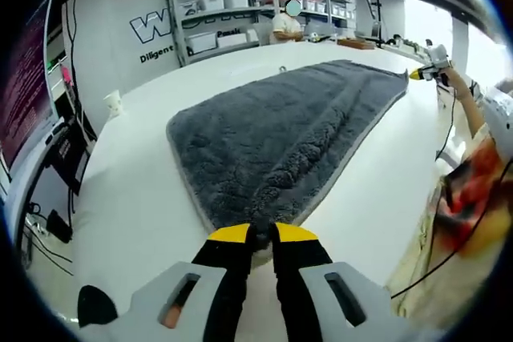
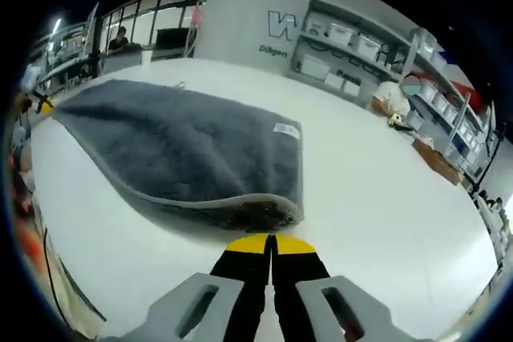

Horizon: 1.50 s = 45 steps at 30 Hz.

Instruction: Open the folded towel by lifting each exposed corner and separating the folded layers until the towel lies flat within the target outline without major curled edges

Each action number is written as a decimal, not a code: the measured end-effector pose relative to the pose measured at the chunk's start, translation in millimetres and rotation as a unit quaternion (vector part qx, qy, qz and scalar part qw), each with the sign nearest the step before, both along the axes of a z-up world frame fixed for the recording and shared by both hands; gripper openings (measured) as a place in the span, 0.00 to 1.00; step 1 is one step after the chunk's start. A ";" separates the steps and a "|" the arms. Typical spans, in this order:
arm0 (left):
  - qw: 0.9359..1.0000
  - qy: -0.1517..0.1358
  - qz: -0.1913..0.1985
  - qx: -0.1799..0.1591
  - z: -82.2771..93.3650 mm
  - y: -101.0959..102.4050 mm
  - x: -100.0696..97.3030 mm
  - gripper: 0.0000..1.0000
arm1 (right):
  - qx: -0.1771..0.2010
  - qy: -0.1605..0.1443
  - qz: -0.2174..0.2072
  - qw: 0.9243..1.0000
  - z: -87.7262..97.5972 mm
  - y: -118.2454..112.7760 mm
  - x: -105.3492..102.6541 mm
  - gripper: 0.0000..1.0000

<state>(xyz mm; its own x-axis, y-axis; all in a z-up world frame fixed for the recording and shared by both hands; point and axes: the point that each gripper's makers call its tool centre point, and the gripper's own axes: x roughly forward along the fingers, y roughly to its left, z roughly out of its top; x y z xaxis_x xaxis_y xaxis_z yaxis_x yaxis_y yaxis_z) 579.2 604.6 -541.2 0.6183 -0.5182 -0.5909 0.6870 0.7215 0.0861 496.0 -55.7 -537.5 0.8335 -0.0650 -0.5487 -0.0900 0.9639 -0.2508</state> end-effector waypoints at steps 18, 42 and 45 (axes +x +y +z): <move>0.993 -0.073 -0.034 -0.081 38.8 -42.2 34.2 0.94 | -0.030 -0.025 0.065 0.997 26.1 40.5 47.9 0.77; 0.992 -0.031 -0.043 -0.111 53.4 -78.1 127.9 0.88 | 0.054 -0.093 0.108 0.988 67.3 80.1 167.9 0.74; 0.992 -0.033 -0.041 -0.113 52.8 -80.9 139.9 0.82 | 0.061 -0.101 0.125 0.985 74.1 92.3 182.3 0.68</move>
